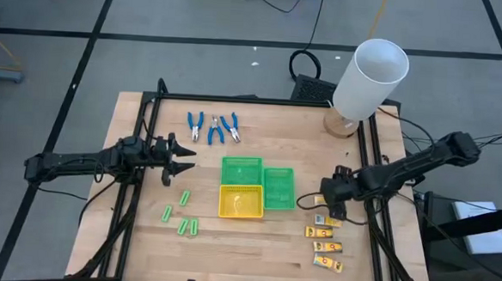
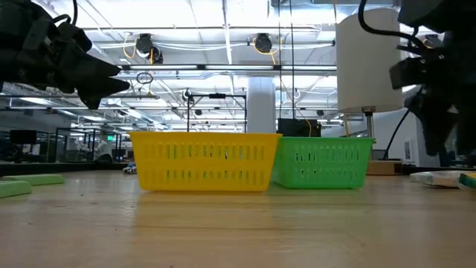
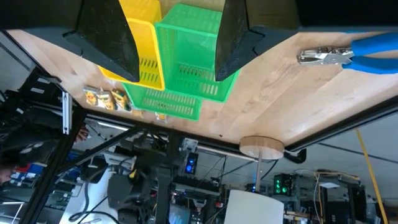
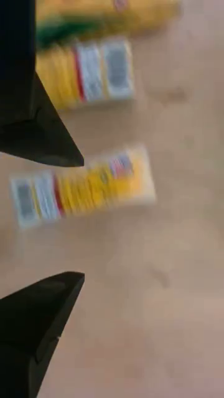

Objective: Pick & Place School Supplies
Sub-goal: Put the yellow crayon box into the right green bin

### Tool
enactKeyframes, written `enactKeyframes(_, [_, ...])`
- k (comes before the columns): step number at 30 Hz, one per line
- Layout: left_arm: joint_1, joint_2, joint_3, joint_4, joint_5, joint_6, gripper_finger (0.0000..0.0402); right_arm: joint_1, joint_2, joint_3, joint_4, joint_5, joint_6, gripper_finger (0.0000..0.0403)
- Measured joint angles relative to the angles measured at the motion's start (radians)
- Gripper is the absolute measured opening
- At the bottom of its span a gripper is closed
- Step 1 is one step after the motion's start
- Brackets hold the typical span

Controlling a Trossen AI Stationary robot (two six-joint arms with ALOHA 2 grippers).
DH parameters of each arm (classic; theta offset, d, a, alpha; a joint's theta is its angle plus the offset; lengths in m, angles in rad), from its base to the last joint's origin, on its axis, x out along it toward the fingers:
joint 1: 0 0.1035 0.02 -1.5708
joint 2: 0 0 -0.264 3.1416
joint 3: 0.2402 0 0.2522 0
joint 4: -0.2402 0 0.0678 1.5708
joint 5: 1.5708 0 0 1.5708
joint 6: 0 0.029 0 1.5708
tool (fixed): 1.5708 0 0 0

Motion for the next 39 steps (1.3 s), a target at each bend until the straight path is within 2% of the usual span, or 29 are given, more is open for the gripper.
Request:
enactKeyframes(3, [0.0,0.0,0.0,-0.001,0.0,0.0,0.0214,0.003,0.027,0.0,-0.037,-0.056,0.013,0.0298])
enactKeyframes(16, [0.0,0.0,0.0,0.0,0.0,0.0,0.0214,0.051,0.127,-0.005,-0.01,-0.012,-0.009,0.0283])
enactKeyframes(26, [0.0,0.0,0.0,-0.001,0.0,0.0,0.0214,0.053,0.159,-0.084,0.065,-0.025,0.056,0.0276])
enactKeyframes(39, [0.0,0.0,0.0,0.0,0.0,0.0,0.0214,0.053,0.137,-0.087,0.07,-0.044,0.067,0.0225])
